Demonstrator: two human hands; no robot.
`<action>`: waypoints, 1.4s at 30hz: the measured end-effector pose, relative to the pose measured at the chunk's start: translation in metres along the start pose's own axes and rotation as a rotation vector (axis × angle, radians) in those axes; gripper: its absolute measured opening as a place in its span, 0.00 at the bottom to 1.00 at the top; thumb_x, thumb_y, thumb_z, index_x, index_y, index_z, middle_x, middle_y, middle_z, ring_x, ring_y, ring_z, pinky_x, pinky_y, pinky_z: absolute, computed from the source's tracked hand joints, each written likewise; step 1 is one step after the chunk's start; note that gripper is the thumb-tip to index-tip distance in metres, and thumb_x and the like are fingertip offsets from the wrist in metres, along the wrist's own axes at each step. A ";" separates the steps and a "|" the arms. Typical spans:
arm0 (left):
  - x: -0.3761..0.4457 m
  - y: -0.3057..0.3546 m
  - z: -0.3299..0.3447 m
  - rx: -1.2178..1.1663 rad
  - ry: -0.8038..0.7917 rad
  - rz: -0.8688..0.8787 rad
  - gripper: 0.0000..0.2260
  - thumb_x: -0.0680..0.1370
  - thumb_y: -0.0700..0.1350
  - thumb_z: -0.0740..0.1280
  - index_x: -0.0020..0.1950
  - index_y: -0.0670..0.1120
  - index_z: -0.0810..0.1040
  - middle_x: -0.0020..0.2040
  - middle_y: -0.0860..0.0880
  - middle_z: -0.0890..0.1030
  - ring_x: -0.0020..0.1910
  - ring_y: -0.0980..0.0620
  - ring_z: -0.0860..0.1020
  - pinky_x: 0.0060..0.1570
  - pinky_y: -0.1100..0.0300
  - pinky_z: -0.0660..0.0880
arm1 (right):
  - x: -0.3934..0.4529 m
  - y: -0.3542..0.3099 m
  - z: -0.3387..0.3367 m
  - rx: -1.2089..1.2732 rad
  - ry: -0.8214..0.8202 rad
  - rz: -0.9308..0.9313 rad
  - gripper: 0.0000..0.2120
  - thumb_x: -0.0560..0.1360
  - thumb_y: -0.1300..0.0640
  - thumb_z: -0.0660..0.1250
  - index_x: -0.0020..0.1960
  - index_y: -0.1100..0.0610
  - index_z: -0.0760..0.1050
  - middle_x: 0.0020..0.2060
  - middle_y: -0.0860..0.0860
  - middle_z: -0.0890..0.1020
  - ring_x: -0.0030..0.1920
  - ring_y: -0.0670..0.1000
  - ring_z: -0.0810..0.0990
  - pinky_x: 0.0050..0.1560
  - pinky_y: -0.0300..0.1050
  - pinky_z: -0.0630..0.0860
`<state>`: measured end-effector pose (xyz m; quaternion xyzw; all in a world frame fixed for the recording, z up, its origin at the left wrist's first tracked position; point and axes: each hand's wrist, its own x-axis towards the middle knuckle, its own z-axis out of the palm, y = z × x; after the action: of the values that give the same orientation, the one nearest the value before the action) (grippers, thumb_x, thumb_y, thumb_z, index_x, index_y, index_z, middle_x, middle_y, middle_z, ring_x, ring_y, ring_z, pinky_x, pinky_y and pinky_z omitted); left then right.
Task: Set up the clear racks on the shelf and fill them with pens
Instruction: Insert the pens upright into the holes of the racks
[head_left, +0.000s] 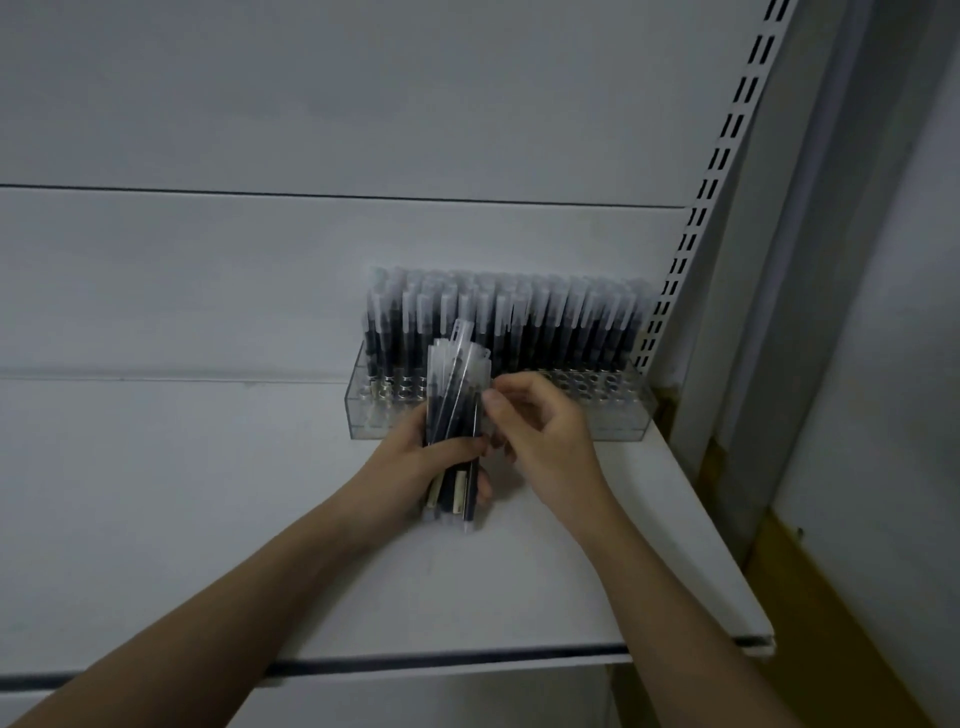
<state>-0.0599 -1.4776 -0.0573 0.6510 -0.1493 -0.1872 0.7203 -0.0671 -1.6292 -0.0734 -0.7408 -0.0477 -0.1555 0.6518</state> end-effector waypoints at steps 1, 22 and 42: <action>0.001 -0.001 -0.001 -0.002 -0.001 0.002 0.07 0.79 0.33 0.64 0.55 0.33 0.72 0.34 0.37 0.80 0.30 0.43 0.80 0.29 0.56 0.77 | 0.000 0.000 -0.001 0.017 -0.014 0.014 0.05 0.77 0.57 0.70 0.52 0.57 0.80 0.41 0.50 0.83 0.39 0.45 0.80 0.37 0.36 0.75; -0.002 -0.007 -0.007 0.010 0.094 0.052 0.10 0.78 0.31 0.65 0.59 0.33 0.72 0.43 0.35 0.84 0.39 0.38 0.84 0.38 0.53 0.82 | -0.001 -0.015 -0.011 0.244 0.069 0.018 0.09 0.75 0.67 0.71 0.50 0.57 0.74 0.43 0.54 0.85 0.45 0.53 0.84 0.42 0.43 0.81; -0.002 -0.006 -0.007 0.019 0.111 0.054 0.12 0.78 0.34 0.68 0.58 0.35 0.69 0.47 0.42 0.84 0.39 0.39 0.83 0.45 0.44 0.80 | 0.061 -0.031 -0.035 -0.334 0.303 -0.233 0.08 0.77 0.58 0.71 0.54 0.53 0.74 0.44 0.43 0.79 0.44 0.45 0.79 0.47 0.37 0.78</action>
<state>-0.0591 -1.4709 -0.0644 0.6631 -0.1283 -0.1297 0.7259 -0.0234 -1.6670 -0.0220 -0.7958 -0.0084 -0.3444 0.4979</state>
